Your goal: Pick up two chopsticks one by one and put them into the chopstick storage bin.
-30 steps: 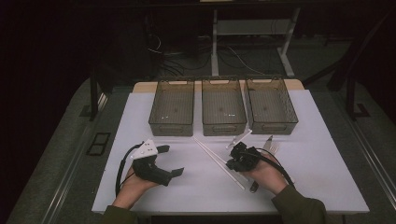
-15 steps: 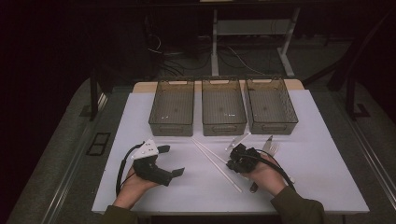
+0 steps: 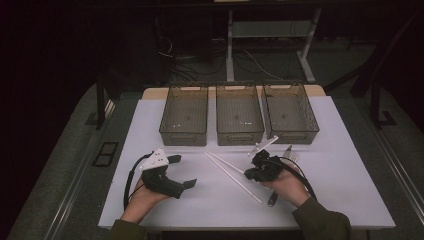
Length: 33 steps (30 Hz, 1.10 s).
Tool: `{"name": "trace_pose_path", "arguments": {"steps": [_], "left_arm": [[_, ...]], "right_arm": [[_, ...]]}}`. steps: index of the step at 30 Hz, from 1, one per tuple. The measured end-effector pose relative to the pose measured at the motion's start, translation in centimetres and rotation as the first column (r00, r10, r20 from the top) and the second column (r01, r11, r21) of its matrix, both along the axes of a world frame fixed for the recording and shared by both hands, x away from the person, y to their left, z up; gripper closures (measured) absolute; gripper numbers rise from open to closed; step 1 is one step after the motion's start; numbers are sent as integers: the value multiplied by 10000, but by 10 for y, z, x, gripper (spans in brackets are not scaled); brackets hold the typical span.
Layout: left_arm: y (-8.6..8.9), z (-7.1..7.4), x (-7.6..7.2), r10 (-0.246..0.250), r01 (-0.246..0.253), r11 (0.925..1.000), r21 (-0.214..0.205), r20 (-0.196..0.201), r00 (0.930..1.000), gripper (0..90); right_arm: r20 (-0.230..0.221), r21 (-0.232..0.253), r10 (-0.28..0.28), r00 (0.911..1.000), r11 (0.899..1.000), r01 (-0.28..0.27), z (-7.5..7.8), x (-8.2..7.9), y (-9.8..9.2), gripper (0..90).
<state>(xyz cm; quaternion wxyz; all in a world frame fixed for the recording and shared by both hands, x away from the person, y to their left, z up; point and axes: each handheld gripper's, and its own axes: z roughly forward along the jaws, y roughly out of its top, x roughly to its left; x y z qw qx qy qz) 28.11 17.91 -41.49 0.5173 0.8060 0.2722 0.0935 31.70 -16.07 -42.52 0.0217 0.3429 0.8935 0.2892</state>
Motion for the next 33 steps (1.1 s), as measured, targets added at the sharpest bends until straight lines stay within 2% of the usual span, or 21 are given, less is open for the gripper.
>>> {"name": "trace_pose_path", "arguments": {"steps": [15,21,22,33], "left_arm": [[0,0,0,0,-1,10000,88,68,10000,0],[0,0,0,6,-6,9999,102,40,10000,0],[0,0,0,-8,7,9999,132,46,10000,0],[-1,0,0,29,-30,9999,140,29,10000,0]], "right_arm": [[156,804,-102,9998,9967,89,17,-3,-25,846],[256,1216,-230,9994,9924,197,28,-6,-37,845],[297,1412,-239,9993,9898,195,32,-7,-40,845],[606,1745,-326,9976,9844,216,46,-5,-45,844]]}}
